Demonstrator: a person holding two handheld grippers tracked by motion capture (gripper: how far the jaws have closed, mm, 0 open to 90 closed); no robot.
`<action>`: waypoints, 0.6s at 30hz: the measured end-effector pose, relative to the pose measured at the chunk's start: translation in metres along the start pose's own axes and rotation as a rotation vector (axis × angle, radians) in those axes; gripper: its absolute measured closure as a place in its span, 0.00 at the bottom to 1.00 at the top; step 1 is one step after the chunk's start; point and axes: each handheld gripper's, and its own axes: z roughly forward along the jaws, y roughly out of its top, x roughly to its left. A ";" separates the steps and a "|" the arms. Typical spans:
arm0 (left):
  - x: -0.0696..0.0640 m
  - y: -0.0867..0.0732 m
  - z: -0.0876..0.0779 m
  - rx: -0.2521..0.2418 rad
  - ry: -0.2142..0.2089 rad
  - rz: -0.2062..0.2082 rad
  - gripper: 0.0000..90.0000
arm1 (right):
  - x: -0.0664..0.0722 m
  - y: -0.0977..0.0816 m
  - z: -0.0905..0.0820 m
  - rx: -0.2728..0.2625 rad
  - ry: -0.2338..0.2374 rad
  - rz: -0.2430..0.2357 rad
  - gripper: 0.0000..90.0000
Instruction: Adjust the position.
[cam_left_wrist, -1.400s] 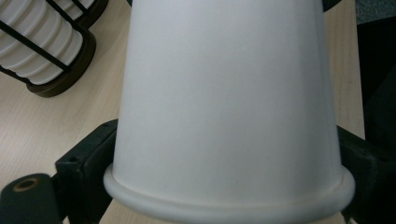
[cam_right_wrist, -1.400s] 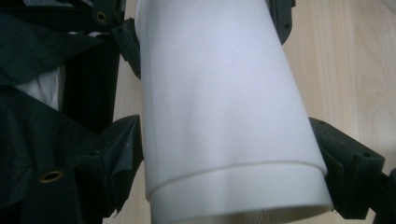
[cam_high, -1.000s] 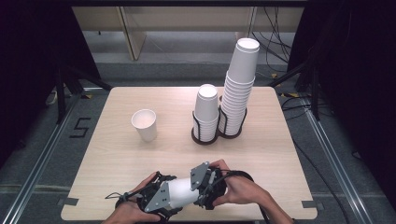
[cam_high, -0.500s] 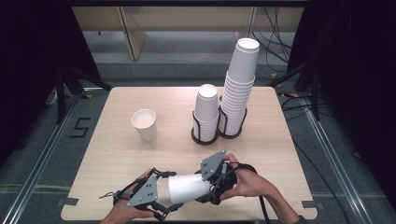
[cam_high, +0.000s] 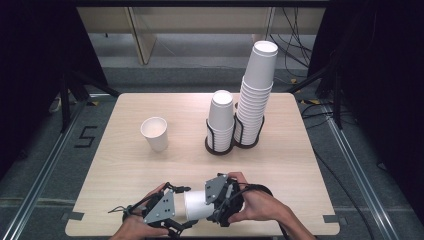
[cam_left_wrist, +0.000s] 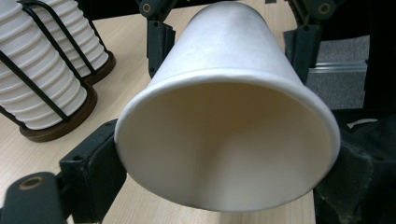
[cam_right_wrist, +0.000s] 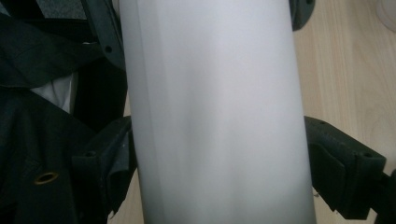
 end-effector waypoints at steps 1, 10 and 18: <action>0.000 0.000 0.000 -0.007 0.000 -0.007 0.12 | 0.002 0.001 0.001 0.024 -0.004 0.004 0.20; 0.003 -0.005 0.000 -0.163 0.041 -0.133 0.06 | -0.006 -0.008 0.000 -0.064 0.039 -0.005 0.23; 0.010 -0.006 -0.004 -0.246 0.026 -0.277 0.06 | -0.021 -0.025 -0.006 -0.257 0.105 0.080 0.23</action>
